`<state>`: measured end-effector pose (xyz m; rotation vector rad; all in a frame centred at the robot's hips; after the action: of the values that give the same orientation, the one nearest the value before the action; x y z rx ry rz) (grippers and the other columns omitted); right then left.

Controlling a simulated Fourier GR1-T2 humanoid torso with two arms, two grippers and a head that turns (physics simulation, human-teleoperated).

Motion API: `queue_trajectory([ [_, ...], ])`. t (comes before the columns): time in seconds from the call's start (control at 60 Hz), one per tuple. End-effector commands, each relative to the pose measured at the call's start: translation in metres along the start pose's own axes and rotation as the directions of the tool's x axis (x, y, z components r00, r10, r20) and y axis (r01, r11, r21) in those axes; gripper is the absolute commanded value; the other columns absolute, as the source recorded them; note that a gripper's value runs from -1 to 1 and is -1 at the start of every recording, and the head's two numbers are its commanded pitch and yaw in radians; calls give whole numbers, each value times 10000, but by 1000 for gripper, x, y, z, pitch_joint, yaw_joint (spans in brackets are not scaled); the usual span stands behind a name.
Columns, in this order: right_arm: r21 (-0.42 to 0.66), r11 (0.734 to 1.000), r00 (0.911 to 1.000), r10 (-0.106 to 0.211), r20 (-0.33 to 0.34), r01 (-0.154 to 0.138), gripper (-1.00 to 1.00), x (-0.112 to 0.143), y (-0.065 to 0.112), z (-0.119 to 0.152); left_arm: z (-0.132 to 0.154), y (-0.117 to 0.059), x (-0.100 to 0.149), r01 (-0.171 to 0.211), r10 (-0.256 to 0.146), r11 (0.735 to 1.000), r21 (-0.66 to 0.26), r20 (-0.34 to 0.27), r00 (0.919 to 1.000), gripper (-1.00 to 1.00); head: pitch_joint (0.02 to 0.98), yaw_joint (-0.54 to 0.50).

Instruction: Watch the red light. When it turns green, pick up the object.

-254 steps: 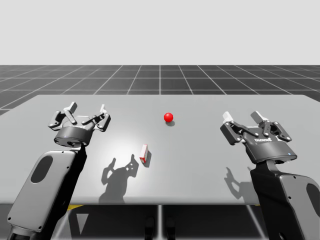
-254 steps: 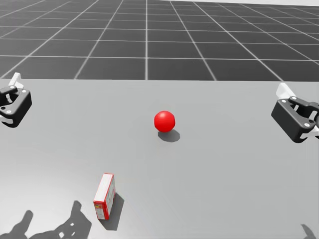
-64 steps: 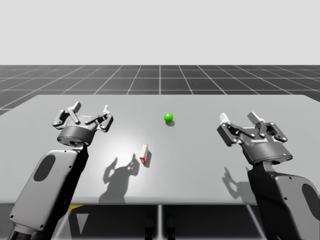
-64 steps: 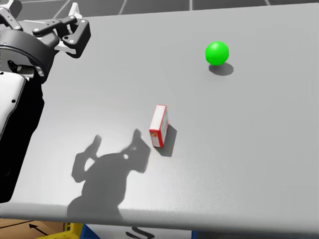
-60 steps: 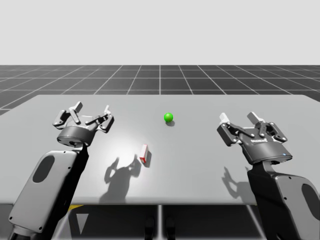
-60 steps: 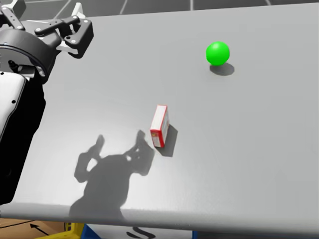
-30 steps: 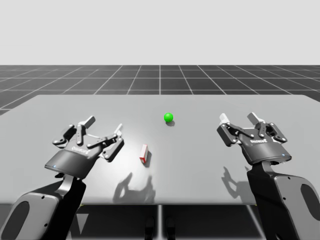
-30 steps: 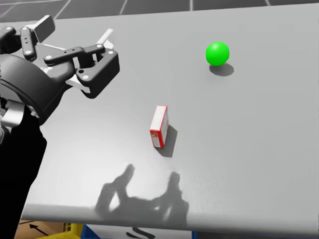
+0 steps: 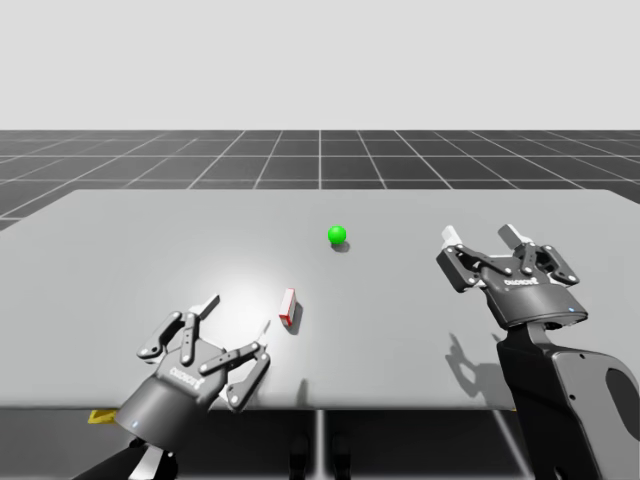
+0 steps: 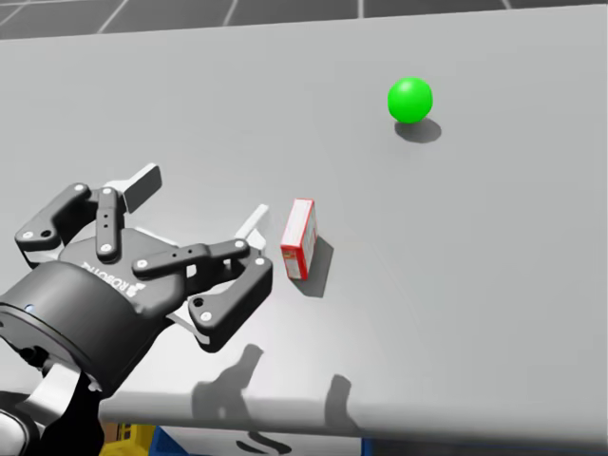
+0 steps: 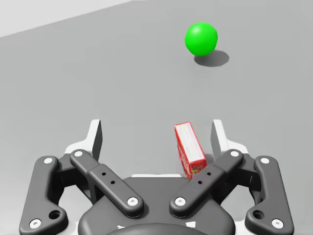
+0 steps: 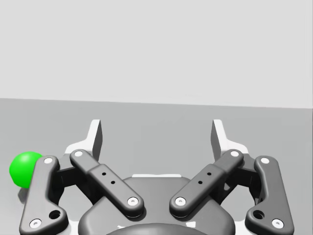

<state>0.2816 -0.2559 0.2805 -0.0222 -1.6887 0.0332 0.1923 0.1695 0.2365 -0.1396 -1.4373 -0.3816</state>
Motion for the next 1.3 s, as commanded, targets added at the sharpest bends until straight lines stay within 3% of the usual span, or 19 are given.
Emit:
queue_trajectory([
  [0.017, -1, 10000, 10000, 17, 8, -17, -1000, 0, 0, 0, 2, -9, -41, -310, 289, 9991, -307, -645, 9975, -1000, 853, 127],
  [0.233, -7, 10000, 10000, 71, 23, -71, -1000, 0, 1, 0, -8, -14, -70, -913, 821, 9944, -538, -1545, 9846, -1000, 855, 132],
  [0.5, -4, 10000, 10000, 66, 12, -66, -1000, 0, 1, 0, -30, -25, -76, -1248, 1107, 9896, -713, -1759, 9782, -1000, 855, 133],
  [0.65, 0, 10000, 10000, 51, 20, -51, -1000, 0, 0, -1, -48, -29, -76, -1247, 1107, 9898, -683, -1792, 9776, -1000, 856, 130],
  [1.067, 43, 10000, 10000, -4, 31, 4, -1000, 1, 0, -1, -94, -34, -77, -1461, 1343, 9888, -319, -2403, 9614, -1000, 852, 126],
  [1.183, 30, 10000, 10000, -11, 39, 11, -1000, 1, 0, 0, -99, -34, -79, -1408, 1324, 9898, -208, -2277, 9647, -1000, 854, 123],
  [1.3, 30, 10000, 10000, -2, 43, 2, -1000, 1, -1, 0, -101, -34, -82, -1504, 1422, 9885, -149, -2442, 9592, -1000, 853, 122],
])
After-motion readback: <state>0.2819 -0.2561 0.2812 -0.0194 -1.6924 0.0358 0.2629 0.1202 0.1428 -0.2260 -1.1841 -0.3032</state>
